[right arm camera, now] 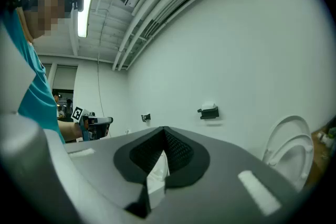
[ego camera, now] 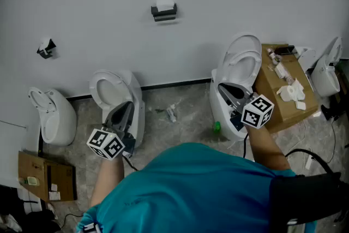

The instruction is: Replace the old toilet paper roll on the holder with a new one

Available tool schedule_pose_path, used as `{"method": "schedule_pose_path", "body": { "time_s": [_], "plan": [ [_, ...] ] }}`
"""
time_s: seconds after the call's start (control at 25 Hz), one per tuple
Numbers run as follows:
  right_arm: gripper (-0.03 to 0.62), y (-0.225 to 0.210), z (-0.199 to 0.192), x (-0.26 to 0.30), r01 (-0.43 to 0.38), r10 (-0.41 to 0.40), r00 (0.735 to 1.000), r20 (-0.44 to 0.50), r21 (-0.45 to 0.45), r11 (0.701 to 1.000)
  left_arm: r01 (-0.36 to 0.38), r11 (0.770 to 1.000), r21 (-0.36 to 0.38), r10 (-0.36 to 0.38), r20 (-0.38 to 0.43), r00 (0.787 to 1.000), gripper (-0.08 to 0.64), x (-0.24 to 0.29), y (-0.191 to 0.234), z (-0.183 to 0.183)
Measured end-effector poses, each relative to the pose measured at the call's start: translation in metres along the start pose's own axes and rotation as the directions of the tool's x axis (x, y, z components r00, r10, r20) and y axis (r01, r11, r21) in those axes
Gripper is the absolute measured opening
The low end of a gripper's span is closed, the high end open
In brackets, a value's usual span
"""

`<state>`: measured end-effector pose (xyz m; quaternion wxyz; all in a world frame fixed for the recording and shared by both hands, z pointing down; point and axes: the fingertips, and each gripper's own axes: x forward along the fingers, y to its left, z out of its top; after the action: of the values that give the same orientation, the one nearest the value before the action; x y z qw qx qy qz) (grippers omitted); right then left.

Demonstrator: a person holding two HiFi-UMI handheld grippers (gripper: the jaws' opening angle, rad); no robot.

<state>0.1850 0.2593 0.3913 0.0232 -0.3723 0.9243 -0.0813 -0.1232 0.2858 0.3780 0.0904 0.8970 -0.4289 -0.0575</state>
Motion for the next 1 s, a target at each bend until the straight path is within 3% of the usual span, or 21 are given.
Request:
{"method": "schedule_pose_path", "body": {
  "time_s": [0.56, 1.0],
  "plan": [
    [0.003, -0.033, 0.012, -0.029, 0.012, -0.012, 1.0, 0.002, 0.002, 1.0, 0.008, 1.0, 0.008, -0.009, 0.025, 1.0, 0.008, 0.034, -0.033, -0.004],
    [0.003, -0.067, 0.019, -0.051, -0.052, 0.052, 0.998, -0.02, -0.006, 0.999, -0.018, 1.0, -0.013, 0.018, 0.013, 1.0, 0.008, 0.069, -0.081, -0.025]
  ]
}}
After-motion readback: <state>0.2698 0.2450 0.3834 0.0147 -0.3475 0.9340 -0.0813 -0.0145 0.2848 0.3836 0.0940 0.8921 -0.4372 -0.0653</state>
